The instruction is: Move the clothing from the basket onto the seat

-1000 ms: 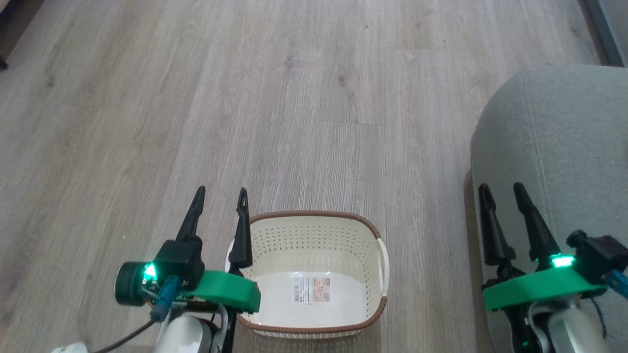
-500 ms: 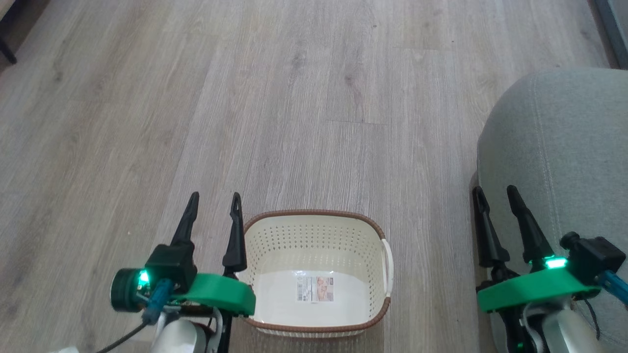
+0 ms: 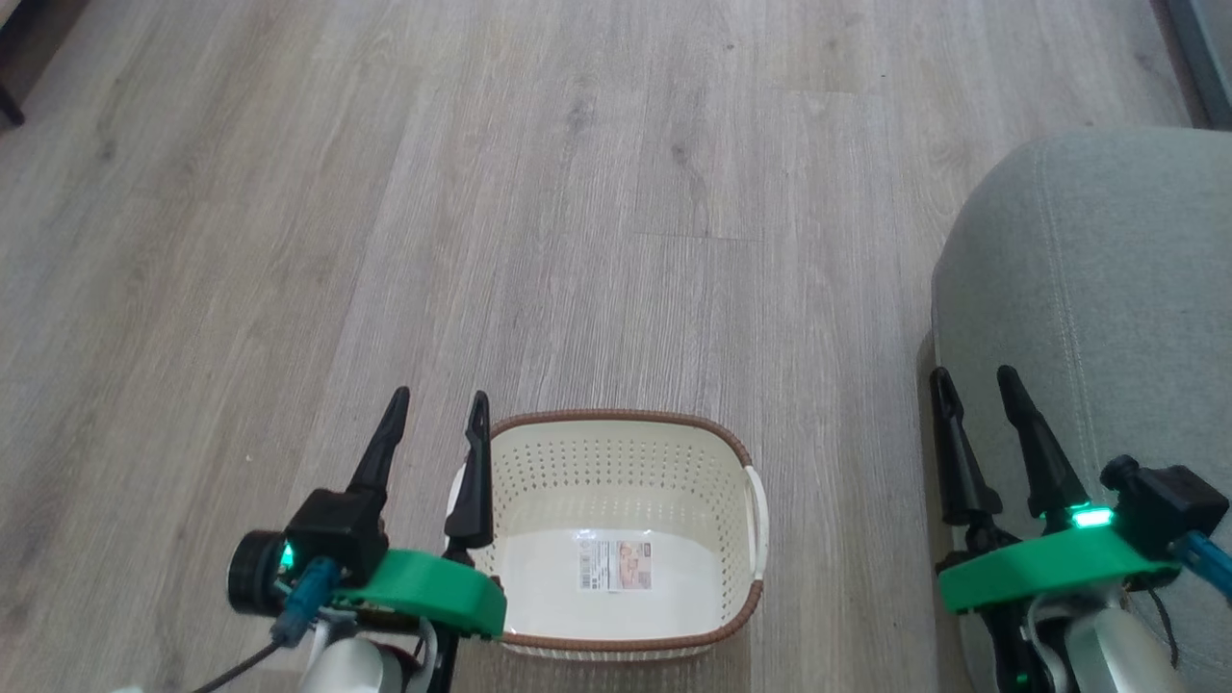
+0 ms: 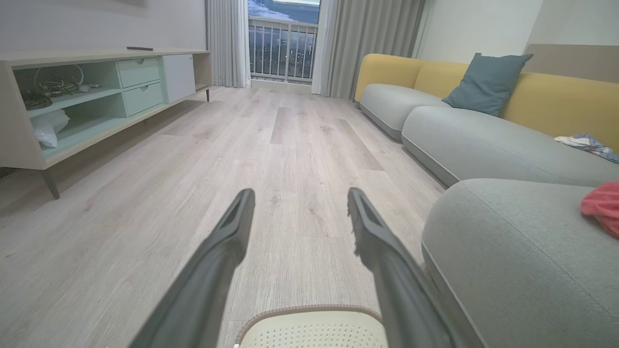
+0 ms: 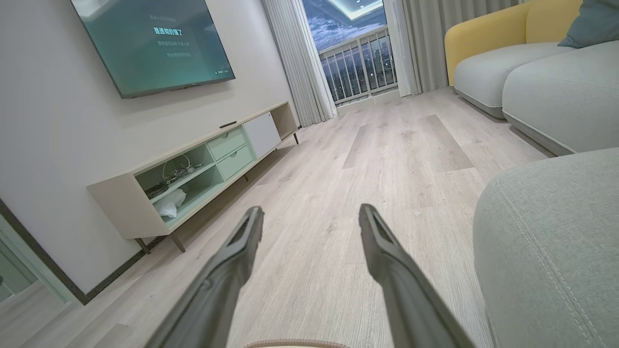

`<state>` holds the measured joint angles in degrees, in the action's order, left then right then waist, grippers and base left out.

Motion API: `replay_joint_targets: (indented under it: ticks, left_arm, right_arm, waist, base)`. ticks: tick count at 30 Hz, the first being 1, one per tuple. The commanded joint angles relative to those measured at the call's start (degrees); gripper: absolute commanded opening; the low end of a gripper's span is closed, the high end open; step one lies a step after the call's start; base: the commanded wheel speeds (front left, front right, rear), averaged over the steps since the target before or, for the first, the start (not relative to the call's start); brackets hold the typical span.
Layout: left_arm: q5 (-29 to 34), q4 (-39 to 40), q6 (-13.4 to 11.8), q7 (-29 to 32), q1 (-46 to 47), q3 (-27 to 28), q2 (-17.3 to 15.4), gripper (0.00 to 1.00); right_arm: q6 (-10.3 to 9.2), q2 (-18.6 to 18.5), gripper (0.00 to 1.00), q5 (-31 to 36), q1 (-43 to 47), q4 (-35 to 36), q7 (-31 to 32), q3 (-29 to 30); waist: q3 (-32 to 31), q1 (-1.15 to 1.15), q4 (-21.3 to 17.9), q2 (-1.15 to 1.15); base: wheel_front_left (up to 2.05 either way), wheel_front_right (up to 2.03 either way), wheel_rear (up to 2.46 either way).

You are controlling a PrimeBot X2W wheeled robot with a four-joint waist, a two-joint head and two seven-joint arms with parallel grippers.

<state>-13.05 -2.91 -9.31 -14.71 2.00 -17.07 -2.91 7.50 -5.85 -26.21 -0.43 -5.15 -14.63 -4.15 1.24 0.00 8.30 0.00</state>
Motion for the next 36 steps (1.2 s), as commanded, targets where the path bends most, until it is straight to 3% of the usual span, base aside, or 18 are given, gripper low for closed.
replay_joint_targets:
  ticks: [1,25,26,36]
  left_arm:
    - [-0.53,1.87,0.46,-0.29,1.42,1.81,0.03,1.0]
    - [-3.76,2.39,3.2,-0.29,0.98,1.84,0.03,1.0]
    - [-3.62,0.06,3.09,0.0,-0.03,0.15,0.0,0.0]
    - [-8.27,-2.87,3.7,0.86,-0.85,0.97,-0.32,0.0]
  right_arm:
    - [-0.01,-0.51,1.0,-0.16,-1.43,1.4,-0.37,-1.28]
    - [-0.01,-1.74,1.0,0.41,-1.64,0.58,-0.37,-1.97]
    - [0.0,-0.67,0.0,0.0,-0.01,-1.22,0.0,-0.61]
    - [0.0,-0.23,0.0,-3.95,0.34,-4.29,1.01,-0.37]
  waist:
    - [0.05,0.0,-0.16,0.0]
    - [0.13,0.0,-0.7,0.0]
    - [0.12,0.0,-0.71,0.0]
    - [0.06,0.0,-1.15,0.0]
  base:
    - [0.0,0.0,0.0]
    - [0.0,0.0,0.0]
    - [0.0,0.0,0.0]
    - [0.0,0.0,0.0]
